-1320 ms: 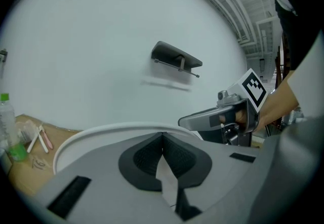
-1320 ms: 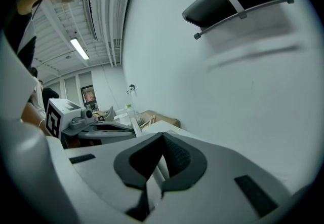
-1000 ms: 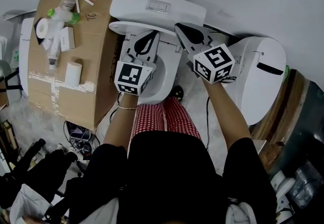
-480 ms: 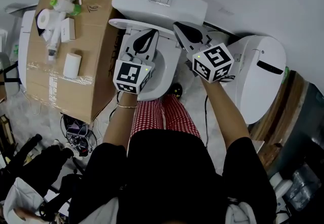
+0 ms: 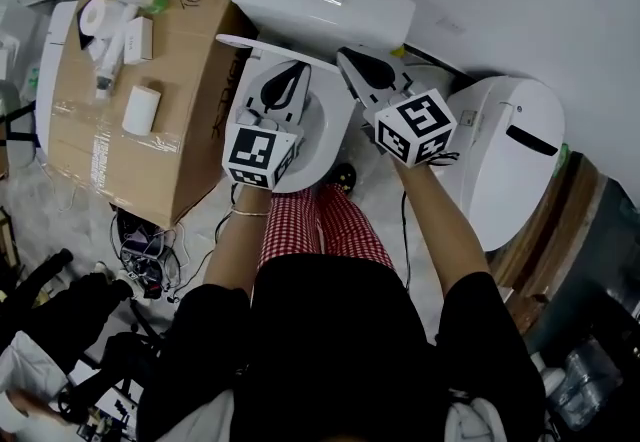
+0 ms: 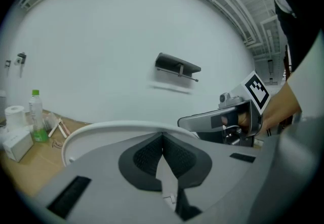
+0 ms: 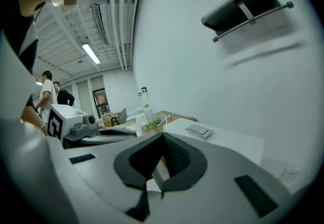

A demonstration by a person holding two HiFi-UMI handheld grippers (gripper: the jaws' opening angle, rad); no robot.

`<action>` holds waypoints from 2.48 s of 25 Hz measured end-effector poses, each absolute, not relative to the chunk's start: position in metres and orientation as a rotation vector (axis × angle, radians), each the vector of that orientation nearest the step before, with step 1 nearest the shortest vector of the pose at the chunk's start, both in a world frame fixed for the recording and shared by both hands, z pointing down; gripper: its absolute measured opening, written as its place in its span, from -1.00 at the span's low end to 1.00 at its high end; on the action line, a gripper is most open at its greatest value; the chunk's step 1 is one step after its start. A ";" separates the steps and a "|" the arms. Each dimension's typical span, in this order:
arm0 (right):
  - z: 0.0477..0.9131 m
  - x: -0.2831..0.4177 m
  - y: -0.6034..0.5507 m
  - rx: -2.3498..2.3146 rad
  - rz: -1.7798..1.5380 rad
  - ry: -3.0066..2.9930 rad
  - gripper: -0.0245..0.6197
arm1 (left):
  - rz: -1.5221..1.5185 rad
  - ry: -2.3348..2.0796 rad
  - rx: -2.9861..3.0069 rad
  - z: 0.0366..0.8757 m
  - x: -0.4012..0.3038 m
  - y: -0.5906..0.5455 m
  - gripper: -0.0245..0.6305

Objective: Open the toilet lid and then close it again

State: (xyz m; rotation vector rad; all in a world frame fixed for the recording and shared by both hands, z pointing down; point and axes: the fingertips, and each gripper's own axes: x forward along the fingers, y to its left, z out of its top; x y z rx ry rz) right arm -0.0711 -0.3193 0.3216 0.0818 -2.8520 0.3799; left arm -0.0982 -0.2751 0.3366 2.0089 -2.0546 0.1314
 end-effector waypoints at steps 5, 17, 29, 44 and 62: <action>0.323 -0.067 -0.307 0.033 0.392 -2.847 -0.87 | 0.141 -2.091 1.964 0.339 -0.095 -0.264 -0.91; 0.325 -0.059 -0.278 0.105 0.461 -2.871 -0.87 | 0.092 -2.013 1.988 0.343 -0.089 -0.237 -0.91; 0.327 -0.050 -0.248 0.226 0.487 -2.876 -0.87 | 0.122 -1.898 2.061 0.350 -0.079 -0.213 -0.91; 0.332 -0.044 -0.234 0.371 0.464 -2.866 -0.87 | 0.127 -1.871 2.114 0.352 -0.089 -0.193 -0.92; 0.342 -0.036 -0.212 0.476 0.474 -2.863 -0.86 | 0.116 -1.851 2.123 0.361 -0.088 -0.165 -0.92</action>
